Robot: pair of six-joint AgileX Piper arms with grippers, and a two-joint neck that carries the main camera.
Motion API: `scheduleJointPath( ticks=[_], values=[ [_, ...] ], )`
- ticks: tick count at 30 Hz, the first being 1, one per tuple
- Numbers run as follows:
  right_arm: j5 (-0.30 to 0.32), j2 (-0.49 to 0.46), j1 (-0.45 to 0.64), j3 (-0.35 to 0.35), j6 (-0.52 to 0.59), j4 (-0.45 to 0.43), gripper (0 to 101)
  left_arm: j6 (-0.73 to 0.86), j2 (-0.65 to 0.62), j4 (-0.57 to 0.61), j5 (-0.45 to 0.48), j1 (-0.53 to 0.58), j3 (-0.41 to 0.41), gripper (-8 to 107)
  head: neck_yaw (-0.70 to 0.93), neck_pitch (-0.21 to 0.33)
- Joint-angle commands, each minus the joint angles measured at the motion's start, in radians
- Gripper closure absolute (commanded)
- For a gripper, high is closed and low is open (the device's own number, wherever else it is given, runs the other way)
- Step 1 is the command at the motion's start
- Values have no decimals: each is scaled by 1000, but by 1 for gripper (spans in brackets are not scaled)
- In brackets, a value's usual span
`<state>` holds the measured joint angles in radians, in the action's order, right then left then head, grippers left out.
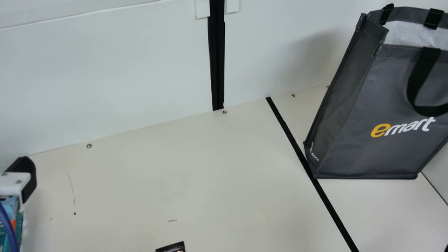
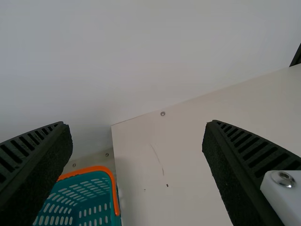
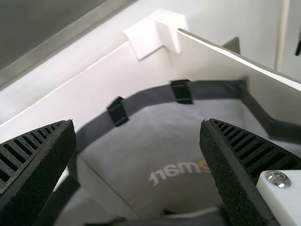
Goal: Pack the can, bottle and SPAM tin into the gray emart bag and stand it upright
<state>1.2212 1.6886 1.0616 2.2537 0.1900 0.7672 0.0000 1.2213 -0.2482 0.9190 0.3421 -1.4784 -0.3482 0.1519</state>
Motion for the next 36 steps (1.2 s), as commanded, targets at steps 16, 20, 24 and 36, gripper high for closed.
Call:
scheduleJointPath(
  ticks=[16,20,24,36],
  values=[
    [-1,-99,-179,-52,10,-1,6,0,0,0,0,0,0,9,-1,23],
    [-1,-119,-244,-59,1,-18,6,0,0,0,0,0,0,9,-1,23],
    [-1,-137,-312,-64,-10,-41,6,0,0,0,0,0,0,9,-1,23],
    [-1,-189,-525,-115,-43,-120,6,0,0,0,0,0,0,9,-1,23]
  ],
)
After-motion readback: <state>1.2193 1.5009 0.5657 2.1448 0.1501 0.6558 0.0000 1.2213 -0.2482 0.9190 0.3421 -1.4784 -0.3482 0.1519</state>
